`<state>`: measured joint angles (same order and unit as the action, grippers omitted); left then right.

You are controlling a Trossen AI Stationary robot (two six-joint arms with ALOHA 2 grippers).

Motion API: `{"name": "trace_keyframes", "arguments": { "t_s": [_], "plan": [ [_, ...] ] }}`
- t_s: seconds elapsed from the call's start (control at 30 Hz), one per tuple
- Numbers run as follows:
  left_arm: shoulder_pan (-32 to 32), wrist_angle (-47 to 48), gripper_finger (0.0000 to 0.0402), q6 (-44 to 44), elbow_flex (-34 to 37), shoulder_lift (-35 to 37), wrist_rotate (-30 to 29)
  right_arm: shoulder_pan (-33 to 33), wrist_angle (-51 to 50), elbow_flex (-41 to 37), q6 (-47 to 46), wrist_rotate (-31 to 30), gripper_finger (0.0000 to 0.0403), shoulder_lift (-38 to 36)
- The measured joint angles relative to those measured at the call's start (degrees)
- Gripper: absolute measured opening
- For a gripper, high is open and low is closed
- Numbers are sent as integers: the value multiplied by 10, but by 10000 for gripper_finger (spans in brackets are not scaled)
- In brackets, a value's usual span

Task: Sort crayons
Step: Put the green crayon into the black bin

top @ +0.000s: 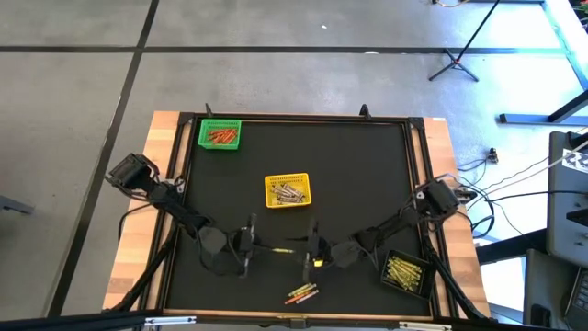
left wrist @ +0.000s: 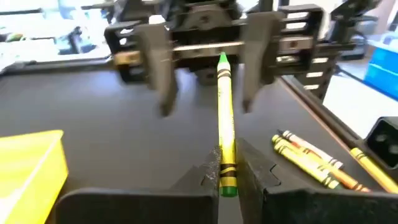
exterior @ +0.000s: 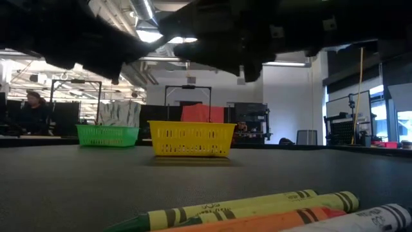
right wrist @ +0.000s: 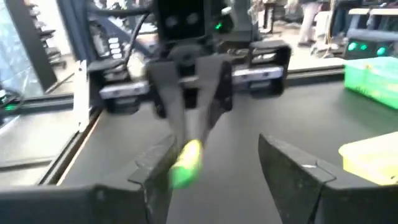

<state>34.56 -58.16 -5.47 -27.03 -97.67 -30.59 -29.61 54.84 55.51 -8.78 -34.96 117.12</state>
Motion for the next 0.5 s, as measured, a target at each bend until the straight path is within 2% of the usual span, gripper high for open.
{"name": "trace_keyframes", "arguments": {
  "t_s": [0.07,0.2,0.43,0.5],
  "plan": [
    [-3,1,15,15,-7,0,13,3,12,0,11,9,213,0],
    [-3,1,15,22,-10,0,10,16,9,0,16,77,168,1],
    [-3,0,15,15,-10,0,8,15,19,0,49,77,24,1],
    [-3,1,15,9,-10,0,7,15,19,0,57,77,14,1]
  ]
}}
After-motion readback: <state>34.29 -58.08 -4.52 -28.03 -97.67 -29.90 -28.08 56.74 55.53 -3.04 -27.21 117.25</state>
